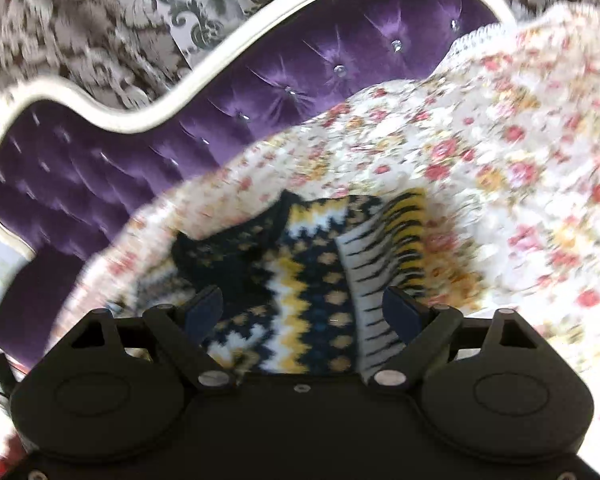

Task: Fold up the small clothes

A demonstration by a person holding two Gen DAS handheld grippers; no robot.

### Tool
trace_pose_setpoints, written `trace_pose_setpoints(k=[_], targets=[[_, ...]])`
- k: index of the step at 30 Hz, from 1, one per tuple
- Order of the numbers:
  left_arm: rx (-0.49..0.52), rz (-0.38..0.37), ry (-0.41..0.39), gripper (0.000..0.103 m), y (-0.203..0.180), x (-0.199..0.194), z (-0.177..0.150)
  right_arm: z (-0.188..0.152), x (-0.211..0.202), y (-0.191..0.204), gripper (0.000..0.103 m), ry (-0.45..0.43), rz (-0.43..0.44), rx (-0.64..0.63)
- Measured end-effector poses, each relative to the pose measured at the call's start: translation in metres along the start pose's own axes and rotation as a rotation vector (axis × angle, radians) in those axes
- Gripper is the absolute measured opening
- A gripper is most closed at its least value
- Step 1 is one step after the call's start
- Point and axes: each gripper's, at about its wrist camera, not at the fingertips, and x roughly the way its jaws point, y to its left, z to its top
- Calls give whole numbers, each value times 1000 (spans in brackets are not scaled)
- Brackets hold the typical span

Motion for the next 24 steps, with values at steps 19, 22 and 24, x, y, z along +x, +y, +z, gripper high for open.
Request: trace_pose_setpoints(k=[19,22,24], targets=[[-1,-6,1,85,0,1,0,-44,46,70,96,81,-313,-515],[-3,-6,-1,85,0,1,-1,-33,34,49,96,108,-274,-401],[-3,-7,0,85,0,1,0,-31,23,42,95,97,-292,-381]])
